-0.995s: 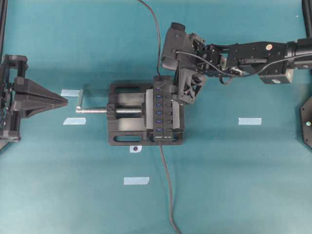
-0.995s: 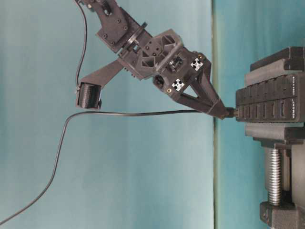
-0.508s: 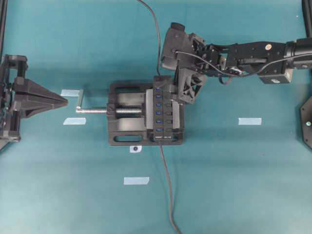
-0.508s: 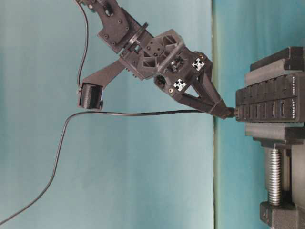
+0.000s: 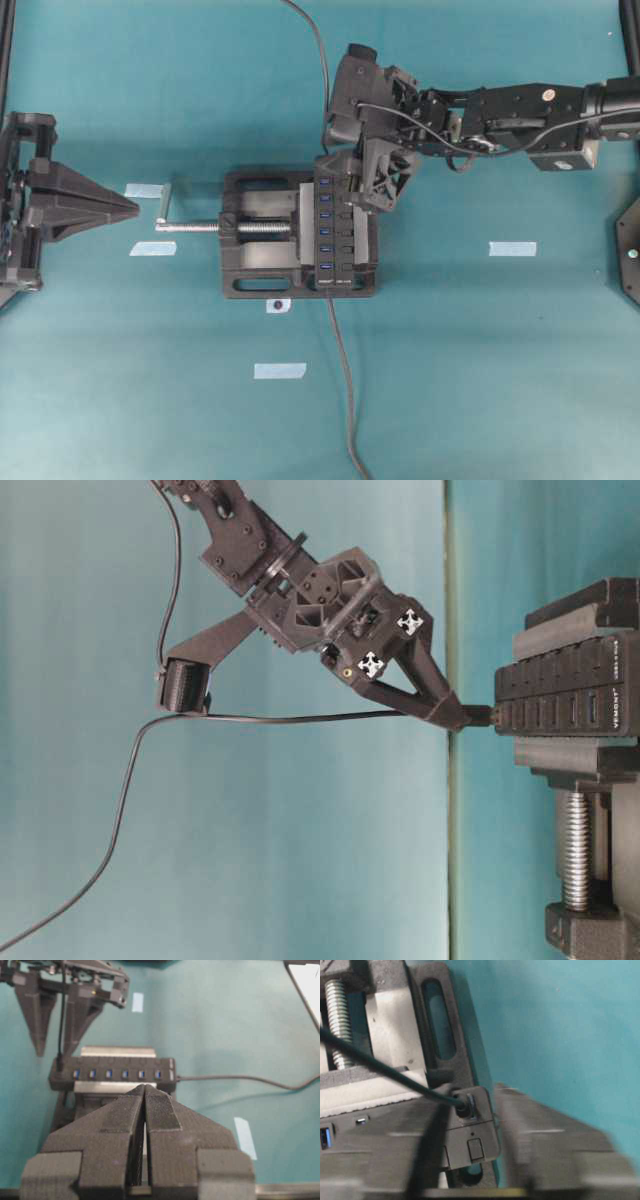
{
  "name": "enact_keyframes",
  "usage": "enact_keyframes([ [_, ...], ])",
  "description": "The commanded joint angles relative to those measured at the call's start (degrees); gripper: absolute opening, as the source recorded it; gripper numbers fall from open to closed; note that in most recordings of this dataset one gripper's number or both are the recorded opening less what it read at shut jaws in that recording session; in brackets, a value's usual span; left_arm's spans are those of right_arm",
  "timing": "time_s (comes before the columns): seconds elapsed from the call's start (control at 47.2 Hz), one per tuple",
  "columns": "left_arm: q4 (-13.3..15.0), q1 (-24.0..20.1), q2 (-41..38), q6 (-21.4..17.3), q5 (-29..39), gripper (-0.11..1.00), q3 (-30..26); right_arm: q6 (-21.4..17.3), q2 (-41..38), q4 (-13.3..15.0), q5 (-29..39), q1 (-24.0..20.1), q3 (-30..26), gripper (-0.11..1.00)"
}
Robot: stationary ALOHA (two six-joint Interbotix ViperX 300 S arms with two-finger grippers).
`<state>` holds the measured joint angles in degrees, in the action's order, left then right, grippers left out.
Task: Insert the USB into the front port of the fixed hub.
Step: 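Close the right gripper on the black USB cable plug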
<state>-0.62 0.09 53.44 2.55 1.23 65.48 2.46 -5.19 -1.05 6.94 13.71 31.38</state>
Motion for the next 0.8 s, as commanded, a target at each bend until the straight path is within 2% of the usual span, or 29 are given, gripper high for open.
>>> enact_keyframes([
  [0.0, -0.09, 0.00, -0.18, 0.09, -0.26, 0.00, -0.53, 0.62, 0.79, 0.00, -0.09, -0.18, -1.41, 0.23],
  [0.085, -0.18, 0.09, -0.18, 0.09, -0.26, 0.00, -0.44, 0.62, 0.70, 0.00, 0.44, -0.35, -1.49, 0.13],
  [0.212, -0.09, 0.09, -0.18, 0.09, -0.26, 0.00, -0.44, 0.53, 0.70, 0.09, 1.67, -0.70, -1.41, 0.06],
  [0.783, -0.09, 0.00, 0.09, 0.09, -0.26, 0.00, -0.44, 0.35, 0.70, 0.00, 3.78, -1.14, -2.72, 0.04],
])
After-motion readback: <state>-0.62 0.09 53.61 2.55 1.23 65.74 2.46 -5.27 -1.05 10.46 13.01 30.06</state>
